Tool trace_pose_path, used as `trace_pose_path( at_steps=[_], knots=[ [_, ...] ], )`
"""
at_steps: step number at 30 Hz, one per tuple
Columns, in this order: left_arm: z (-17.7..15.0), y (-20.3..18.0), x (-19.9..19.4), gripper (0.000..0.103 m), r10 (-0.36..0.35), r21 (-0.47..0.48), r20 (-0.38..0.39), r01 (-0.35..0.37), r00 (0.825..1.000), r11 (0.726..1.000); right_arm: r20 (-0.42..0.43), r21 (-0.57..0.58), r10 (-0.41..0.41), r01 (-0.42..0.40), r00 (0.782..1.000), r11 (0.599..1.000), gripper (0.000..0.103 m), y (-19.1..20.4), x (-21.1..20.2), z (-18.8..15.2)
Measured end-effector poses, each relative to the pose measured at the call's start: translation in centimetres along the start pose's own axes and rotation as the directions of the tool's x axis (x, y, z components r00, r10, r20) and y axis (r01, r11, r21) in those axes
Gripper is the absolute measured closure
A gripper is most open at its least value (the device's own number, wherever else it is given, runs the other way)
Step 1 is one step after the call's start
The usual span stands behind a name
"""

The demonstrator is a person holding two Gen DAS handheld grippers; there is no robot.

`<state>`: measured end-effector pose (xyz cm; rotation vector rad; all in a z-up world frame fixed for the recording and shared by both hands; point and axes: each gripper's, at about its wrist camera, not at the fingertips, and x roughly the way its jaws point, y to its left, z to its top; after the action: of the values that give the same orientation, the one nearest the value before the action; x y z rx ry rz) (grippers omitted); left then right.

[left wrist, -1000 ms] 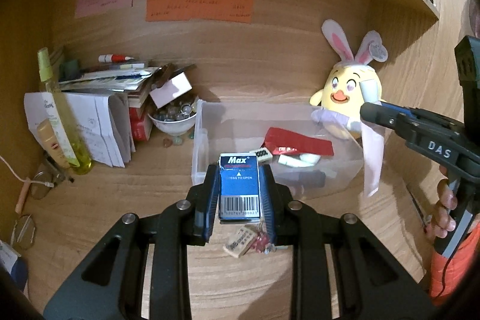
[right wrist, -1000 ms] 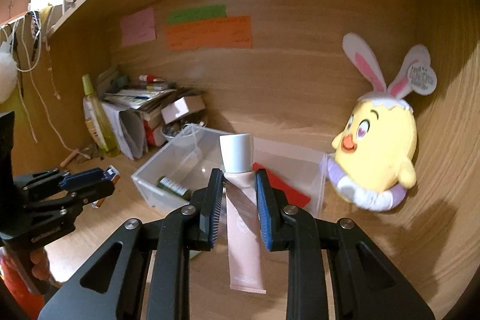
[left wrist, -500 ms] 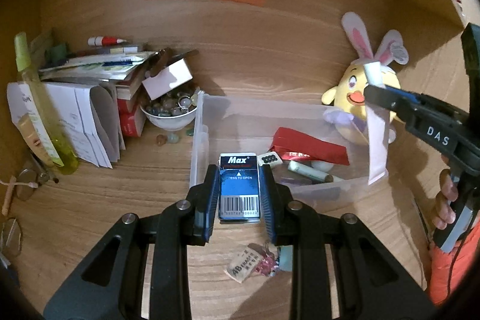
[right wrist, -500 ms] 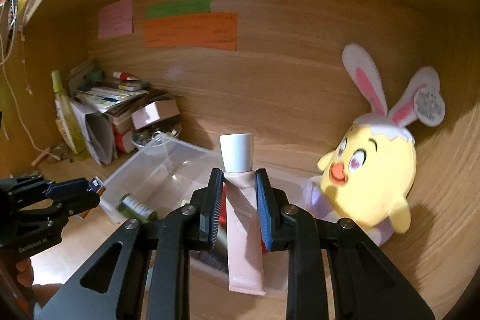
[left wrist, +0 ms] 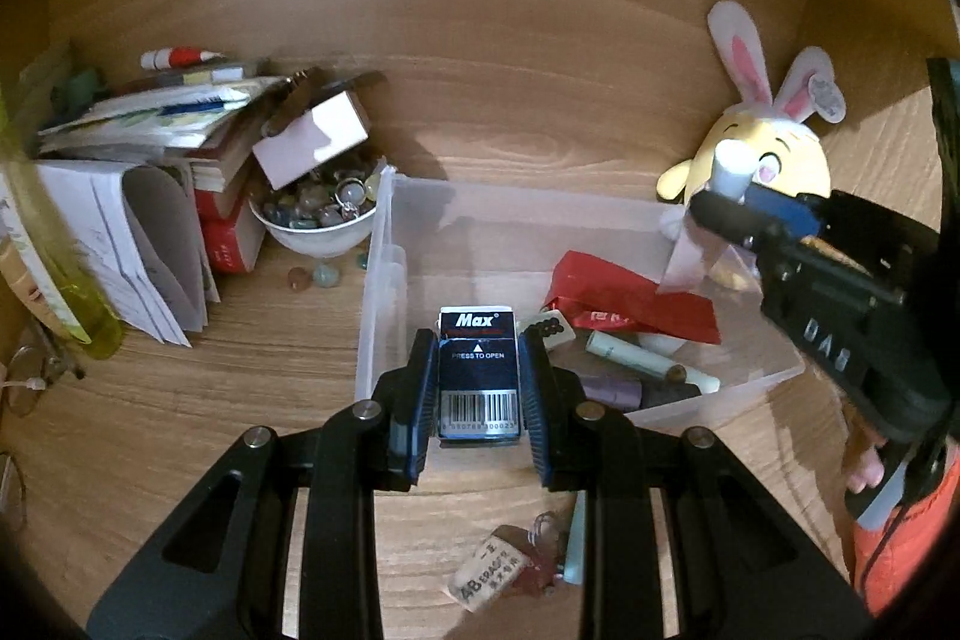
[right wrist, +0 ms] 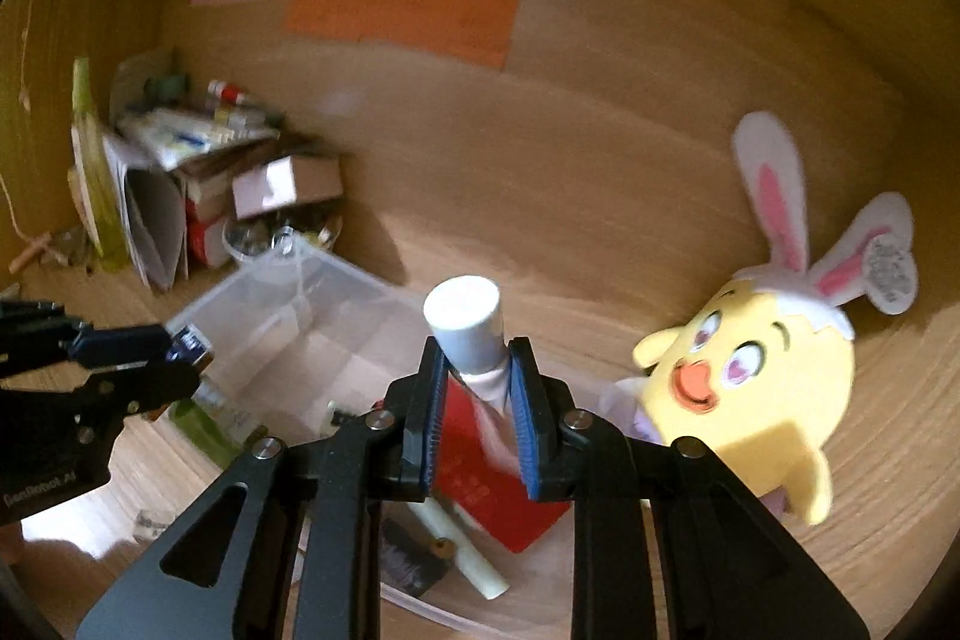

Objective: Organize objects
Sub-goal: 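Carry both items over the clear bin and open both grippers to release them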

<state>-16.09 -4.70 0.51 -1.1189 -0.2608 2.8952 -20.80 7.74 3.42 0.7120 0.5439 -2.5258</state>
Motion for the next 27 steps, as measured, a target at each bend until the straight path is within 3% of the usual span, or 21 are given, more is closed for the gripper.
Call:
trace_pose_path(
  at_steps=[8, 18, 22, 27],
  knots=[
    [0.0, 0.5, 1.6, 0.076, -0.002, -0.009, -0.032, 0.002, 0.999, 1.000, -0.048, -0.052, 0.036, -0.038, 0.998, 0.998, 0.084, 2.3, 1.7, -1.0],
    [-0.1, 0.8, 1.6, 0.076, -0.026, -0.034, -0.042, 0.024, 0.999, 0.999, -0.119, -0.064, 0.121, -0.129, 0.986, 0.990, 0.071, 3.4, 3.0, -1.8],
    [-0.2, 0.8, 0.9, 0.069, -0.030, -0.041, -0.032, 0.028, 0.999, 0.999, -0.132, -0.054, 0.147, -0.155, 0.980, 0.986, 0.068, 3.3, 3.0, -1.8],
    [-0.5, 0.9, -0.3, 0.061, -0.027, -0.043, -0.013, 0.026, 1.000, 0.999, -0.125, -0.032, 0.163, -0.168, 0.979, 0.985, 0.051, 2.9, 2.5, -1.6]
  ],
)
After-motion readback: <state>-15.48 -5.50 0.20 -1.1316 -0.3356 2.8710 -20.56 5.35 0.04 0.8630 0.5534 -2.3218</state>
